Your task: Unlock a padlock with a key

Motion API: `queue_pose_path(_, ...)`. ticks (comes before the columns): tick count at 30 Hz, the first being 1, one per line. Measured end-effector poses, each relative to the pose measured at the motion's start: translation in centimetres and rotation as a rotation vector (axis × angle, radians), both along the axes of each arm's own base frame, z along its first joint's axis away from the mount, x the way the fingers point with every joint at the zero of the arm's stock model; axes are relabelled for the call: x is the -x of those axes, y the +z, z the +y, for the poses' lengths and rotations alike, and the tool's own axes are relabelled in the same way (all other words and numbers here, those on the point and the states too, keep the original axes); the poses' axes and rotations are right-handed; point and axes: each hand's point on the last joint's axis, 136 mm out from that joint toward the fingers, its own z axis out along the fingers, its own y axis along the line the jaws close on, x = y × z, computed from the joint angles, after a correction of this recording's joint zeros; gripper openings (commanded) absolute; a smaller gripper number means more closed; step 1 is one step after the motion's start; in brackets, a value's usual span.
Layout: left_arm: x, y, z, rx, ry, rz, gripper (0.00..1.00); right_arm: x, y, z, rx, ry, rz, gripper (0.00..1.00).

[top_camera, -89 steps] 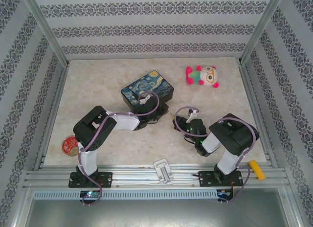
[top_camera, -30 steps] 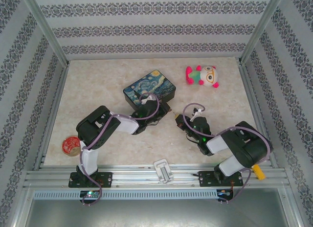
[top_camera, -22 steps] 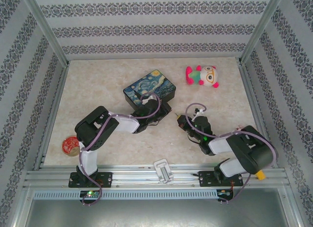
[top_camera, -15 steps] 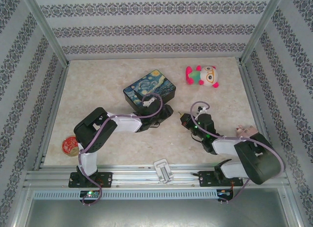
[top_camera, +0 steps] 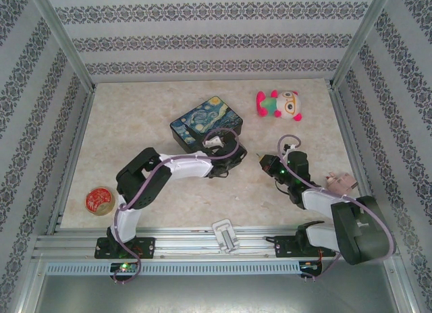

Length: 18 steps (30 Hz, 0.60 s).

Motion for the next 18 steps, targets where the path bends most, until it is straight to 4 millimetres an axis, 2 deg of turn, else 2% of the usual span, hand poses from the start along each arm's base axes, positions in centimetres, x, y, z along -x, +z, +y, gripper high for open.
queue_pose_path(6,-0.2,-0.2,0.1,-0.087,0.022,0.020,0.66,-0.3,0.2,0.7,-0.007,0.043,0.001,0.00)
queue_pose_path(7,-0.2,-0.3,0.1,-0.094,0.023,0.021,0.91,-0.3,0.1,0.7,-0.007,0.046,0.003,0.00)
queue_pose_path(8,-0.4,-0.2,0.0,-0.094,0.026,0.015,0.94,-0.3,0.1,0.8,-0.007,0.051,0.005,0.00)
queue_pose_path(11,-1.2,0.6,-0.9,-0.087,0.032,-0.023,0.88,-0.3,-0.1,1.0,-0.011,0.060,0.012,0.00)
queue_pose_path(14,-1.9,0.1,-0.3,-0.142,0.041,-0.041,0.84,-0.3,-0.1,1.0,-0.013,0.064,0.014,0.00)
queue_pose_path(18,-2.6,0.5,-0.2,-0.184,0.052,-0.062,0.80,-0.3,-0.2,1.1,-0.014,0.067,0.016,0.00)
